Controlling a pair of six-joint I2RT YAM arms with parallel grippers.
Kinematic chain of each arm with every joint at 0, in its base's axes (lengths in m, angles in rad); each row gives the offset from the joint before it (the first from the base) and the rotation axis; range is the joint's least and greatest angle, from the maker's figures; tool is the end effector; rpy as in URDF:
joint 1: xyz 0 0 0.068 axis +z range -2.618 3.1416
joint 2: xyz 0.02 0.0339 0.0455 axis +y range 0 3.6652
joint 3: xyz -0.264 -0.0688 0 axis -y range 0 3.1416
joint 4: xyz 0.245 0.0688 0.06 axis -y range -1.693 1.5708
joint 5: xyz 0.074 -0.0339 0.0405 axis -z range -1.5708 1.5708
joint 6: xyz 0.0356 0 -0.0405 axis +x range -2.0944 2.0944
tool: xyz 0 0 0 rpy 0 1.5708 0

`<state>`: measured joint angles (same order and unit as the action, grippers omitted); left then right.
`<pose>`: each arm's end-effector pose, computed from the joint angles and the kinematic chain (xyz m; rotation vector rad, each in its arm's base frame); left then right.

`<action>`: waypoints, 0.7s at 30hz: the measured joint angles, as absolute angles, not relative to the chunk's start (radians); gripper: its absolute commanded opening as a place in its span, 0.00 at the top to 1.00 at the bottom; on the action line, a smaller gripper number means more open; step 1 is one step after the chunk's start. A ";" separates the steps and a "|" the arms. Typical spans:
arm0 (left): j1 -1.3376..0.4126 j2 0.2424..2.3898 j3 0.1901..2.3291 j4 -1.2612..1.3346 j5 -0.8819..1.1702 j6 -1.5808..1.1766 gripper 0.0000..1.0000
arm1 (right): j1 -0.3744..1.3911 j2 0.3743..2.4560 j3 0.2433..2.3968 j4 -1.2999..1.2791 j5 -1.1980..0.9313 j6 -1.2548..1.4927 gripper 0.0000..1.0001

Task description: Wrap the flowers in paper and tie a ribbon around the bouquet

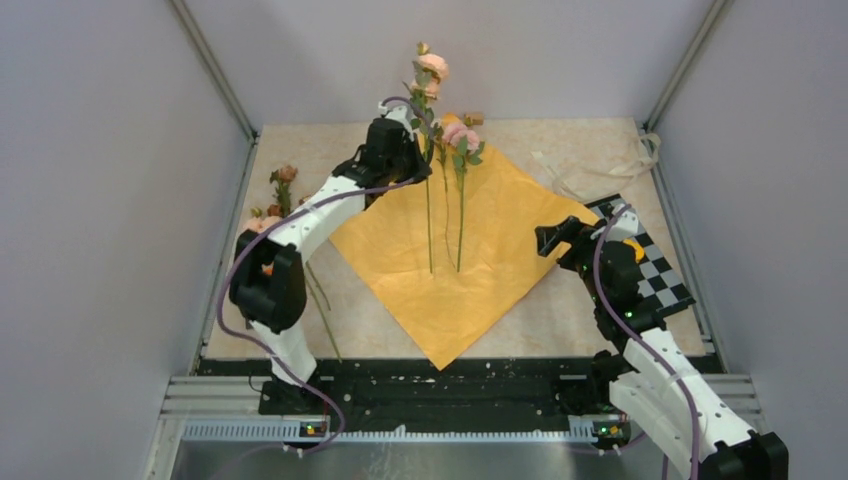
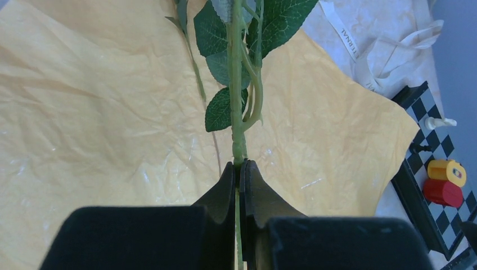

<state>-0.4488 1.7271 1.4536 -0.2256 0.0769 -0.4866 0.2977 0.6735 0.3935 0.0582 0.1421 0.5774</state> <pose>0.3676 -0.1801 0.3135 0.0084 2.1341 -0.6444 0.1662 0.0457 0.2441 0.3553 1.7831 0.4980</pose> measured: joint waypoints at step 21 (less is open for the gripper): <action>-0.459 2.191 1.769 -0.281 0.114 -0.557 0.98 | 0.298 0.672 0.393 0.060 0.164 0.577 0.01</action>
